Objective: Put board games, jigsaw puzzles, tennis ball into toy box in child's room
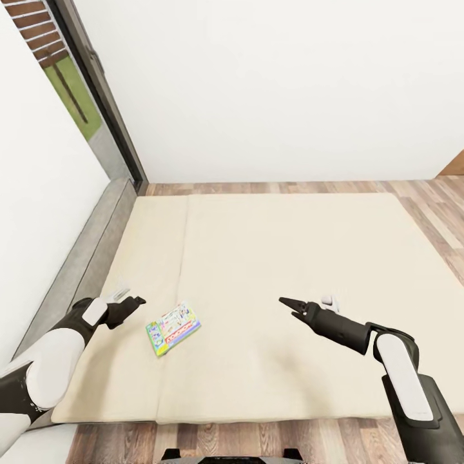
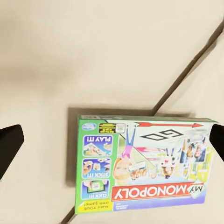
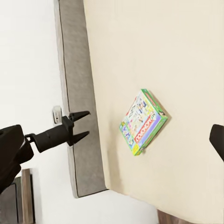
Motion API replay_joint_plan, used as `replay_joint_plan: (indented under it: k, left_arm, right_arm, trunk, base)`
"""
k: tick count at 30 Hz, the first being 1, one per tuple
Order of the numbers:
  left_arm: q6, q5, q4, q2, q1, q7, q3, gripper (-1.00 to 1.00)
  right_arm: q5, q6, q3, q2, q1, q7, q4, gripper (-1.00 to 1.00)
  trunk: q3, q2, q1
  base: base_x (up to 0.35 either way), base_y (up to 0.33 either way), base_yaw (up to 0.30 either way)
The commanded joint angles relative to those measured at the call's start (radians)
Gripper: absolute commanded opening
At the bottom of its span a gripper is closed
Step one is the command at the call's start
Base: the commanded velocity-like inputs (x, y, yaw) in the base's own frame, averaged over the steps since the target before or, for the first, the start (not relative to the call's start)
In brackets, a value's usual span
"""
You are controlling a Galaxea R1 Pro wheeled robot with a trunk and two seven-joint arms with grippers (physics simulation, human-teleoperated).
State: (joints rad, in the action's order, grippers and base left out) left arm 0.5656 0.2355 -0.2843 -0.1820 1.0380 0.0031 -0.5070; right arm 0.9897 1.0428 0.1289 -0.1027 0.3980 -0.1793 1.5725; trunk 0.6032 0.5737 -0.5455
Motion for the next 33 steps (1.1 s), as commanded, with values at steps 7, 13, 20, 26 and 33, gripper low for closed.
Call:
replay_joint_plan:
  k: [7,13,20,26,33]
  left_arm:
    - [-0.047,0.003,0.001,0.001,0.000,0.031,-0.011,1.00]
    - [-0.063,0.005,0.002,0.006,0.000,0.079,-0.014,1.00]
    - [-0.081,0.005,0.002,0.022,0.000,0.124,-0.016,1.00]
    - [-0.118,0.005,0.004,0.039,0.000,0.134,-0.018,1.00]
    - [-0.130,0.007,0.012,0.047,0.000,0.136,-0.022,1.00]
  right_arm:
    - [-0.005,0.004,-0.002,0.003,0.024,-0.048,0.000,1.00]
    - [-0.004,0.004,-0.006,0.008,0.030,-0.067,0.000,1.00]
    - [-0.003,0.004,-0.007,0.015,0.035,-0.076,0.000,1.00]
    - [-0.003,0.004,-0.020,0.016,0.036,-0.078,0.000,1.00]
    - [-0.003,0.004,-0.036,0.013,0.036,-0.078,0.000,1.00]
  trunk:
    - [0.012,0.001,0.000]
    - [0.022,0.001,0.000]
    - [0.033,0.001,0.000]
    - [0.043,0.001,0.000]
    - [0.054,0.001,0.000]
  base:
    - [0.000,0.000,0.038]
    - [0.000,0.000,0.055]
    - [0.000,0.000,0.059]
    - [0.000,0.000,0.060]
    - [0.000,0.000,0.061]
